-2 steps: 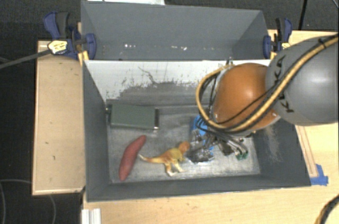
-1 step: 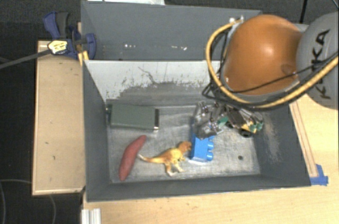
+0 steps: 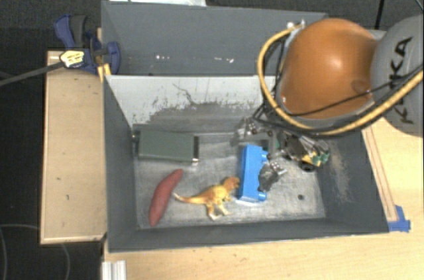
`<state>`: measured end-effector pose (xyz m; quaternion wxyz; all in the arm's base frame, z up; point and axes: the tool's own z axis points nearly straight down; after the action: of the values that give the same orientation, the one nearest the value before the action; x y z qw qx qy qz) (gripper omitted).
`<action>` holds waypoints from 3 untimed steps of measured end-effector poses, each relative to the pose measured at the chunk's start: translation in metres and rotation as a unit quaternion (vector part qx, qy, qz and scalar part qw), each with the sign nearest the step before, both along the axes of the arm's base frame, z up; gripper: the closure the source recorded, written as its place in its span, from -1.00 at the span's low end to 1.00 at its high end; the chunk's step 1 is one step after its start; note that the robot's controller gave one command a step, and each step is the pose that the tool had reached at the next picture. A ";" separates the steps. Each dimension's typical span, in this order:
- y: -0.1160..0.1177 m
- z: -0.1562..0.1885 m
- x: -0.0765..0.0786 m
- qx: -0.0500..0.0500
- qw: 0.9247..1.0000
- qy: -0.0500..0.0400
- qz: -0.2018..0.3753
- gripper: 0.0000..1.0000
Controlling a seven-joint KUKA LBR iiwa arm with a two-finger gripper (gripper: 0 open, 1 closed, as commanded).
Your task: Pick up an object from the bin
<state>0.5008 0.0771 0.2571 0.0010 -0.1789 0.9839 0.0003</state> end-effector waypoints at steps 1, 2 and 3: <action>0.000 0.000 0.000 0.000 1.000 0.000 0.000 -1.00; 0.012 -0.046 -0.007 0.000 1.000 -0.004 0.025 -1.00; -0.009 -0.093 -0.016 0.000 1.000 -0.001 0.006 -1.00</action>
Offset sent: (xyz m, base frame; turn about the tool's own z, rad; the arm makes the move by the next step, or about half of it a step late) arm -0.0248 0.0351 -0.1433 -0.1536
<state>0.4844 0.0681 0.1642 0.0016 -0.1850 0.9827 0.0005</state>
